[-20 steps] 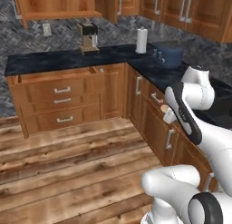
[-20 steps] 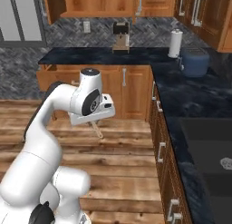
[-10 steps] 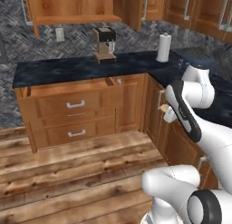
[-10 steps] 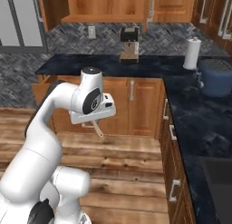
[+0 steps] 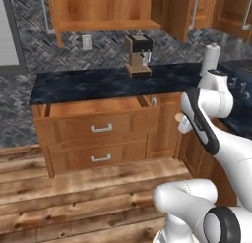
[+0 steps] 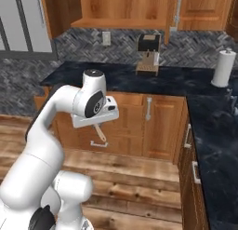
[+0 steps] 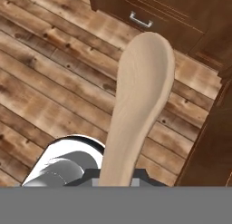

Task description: Organize the utensils by type. Pick up the wooden spoons from the counter and place them in the open cabinet. Then pick up the metallic utensils from the counter and place them in the open drawer.

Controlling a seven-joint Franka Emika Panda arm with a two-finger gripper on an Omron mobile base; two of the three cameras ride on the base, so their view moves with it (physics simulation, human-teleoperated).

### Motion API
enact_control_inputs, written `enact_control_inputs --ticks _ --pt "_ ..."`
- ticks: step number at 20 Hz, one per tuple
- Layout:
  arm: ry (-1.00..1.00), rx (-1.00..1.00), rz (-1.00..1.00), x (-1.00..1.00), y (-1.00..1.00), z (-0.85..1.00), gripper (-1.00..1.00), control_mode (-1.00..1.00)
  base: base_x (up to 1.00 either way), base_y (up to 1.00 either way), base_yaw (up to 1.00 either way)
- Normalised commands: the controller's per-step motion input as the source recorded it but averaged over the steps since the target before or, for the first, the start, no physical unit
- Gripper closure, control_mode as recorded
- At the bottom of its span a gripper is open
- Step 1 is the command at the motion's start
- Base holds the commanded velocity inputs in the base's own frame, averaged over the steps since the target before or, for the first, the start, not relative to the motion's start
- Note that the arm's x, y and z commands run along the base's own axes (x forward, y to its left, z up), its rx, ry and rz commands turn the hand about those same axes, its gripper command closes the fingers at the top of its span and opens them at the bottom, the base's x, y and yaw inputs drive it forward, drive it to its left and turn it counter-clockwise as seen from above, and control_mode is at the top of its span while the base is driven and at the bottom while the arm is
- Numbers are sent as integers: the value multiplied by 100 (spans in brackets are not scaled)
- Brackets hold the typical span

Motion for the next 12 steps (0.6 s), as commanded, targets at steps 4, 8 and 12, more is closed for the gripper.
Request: enact_control_inputs --ticks 4,8,12 --pt "0 0 0 0 0 0 100 100 73 43 2" --pt "0 0 0 0 0 0 100 100 80 26 1" --pt "0 0 0 0 0 0 100 100 69 23 0"
